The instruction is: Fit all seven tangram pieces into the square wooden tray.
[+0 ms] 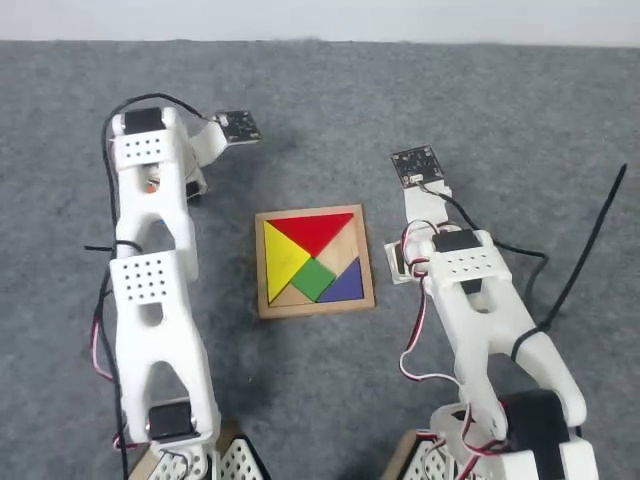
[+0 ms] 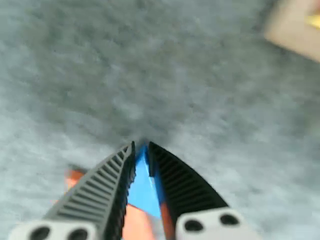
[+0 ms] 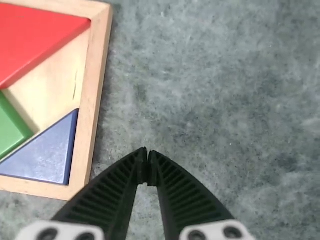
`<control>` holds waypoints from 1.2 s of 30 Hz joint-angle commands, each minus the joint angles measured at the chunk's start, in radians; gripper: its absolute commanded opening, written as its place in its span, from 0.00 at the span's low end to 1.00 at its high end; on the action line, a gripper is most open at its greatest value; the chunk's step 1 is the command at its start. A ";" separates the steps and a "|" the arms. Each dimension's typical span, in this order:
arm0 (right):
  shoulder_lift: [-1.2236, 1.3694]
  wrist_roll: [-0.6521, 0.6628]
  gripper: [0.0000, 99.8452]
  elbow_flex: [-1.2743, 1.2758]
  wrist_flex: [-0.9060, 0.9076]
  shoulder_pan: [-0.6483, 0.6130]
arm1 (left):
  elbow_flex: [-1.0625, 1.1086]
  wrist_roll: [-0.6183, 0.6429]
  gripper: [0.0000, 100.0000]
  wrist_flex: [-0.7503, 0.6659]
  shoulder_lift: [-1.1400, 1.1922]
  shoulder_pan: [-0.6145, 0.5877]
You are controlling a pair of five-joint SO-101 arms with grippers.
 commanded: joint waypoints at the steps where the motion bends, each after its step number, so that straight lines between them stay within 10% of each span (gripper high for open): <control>1: -0.061 0.018 0.01 -0.008 -0.018 -0.008 | 0.320 -0.032 0.03 0.031 -0.290 0.038; 12: -0.065 0.020 0.01 -0.008 -0.013 -0.007 | 0.797 0.175 0.03 0.017 -0.856 0.023; 19: -0.065 0.020 0.01 -0.008 -0.013 -0.005 | 0.840 0.425 0.13 -0.265 -0.779 -0.061; 36: -0.058 0.041 0.01 -0.008 -0.018 -0.005 | 0.363 0.109 0.19 -0.275 -0.241 -0.072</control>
